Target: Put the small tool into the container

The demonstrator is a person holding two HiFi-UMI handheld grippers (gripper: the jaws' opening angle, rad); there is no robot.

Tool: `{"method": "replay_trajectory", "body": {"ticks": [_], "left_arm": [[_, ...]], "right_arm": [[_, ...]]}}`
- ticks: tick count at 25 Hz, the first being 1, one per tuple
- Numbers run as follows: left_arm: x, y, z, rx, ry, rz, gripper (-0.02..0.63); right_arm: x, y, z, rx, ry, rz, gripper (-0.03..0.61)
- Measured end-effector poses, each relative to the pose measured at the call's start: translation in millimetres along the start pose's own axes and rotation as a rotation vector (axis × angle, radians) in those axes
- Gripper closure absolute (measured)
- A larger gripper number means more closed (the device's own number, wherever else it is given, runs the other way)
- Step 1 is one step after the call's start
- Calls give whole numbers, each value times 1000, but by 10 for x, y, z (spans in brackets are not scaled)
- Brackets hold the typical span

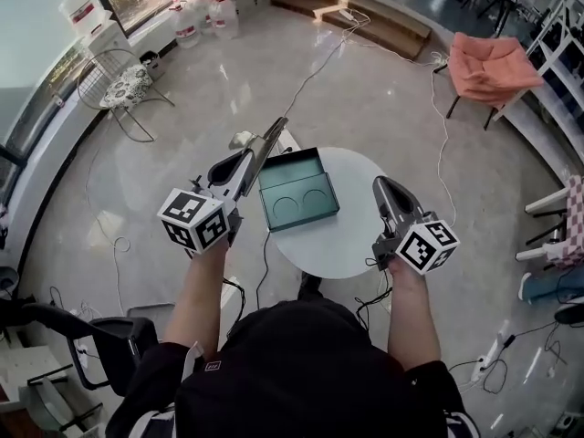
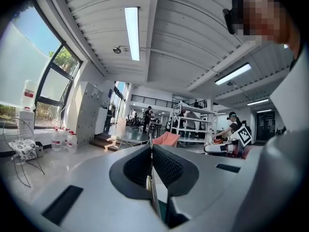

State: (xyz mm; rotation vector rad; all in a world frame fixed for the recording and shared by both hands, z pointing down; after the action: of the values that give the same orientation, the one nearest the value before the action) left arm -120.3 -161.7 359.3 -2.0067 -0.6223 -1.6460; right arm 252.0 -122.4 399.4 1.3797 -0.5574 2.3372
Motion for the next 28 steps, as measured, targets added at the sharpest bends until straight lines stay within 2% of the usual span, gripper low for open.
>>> {"method": "replay_trajectory", "body": {"ticks": [8, 15, 21, 28], "left_arm": [[-8, 522, -18, -24, 12, -41, 603], [220, 660, -201, -48, -23, -105, 601], [547, 845, -413, 0, -24, -193, 601], [1090, 1105, -602, 70, -25, -327, 601]], "right_arm": [[36, 570, 566, -68, 83, -47, 569], [392, 740, 717, -63, 147, -154, 569], [718, 856, 669, -64, 158, -265, 569], [993, 917, 692, -38, 179, -355, 569]]}}
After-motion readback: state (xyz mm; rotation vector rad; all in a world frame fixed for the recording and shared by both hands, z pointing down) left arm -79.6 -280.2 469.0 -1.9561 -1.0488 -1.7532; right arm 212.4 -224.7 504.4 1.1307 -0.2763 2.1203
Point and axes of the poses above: the fingertips, and each gripper's own axes: y forward along the fingers, z to its right, x out of its underside, the point moved 10 cm from there along -y, backward along the fingers, and after that the axes turned 11 degrees about z, right-handed, at the moved point
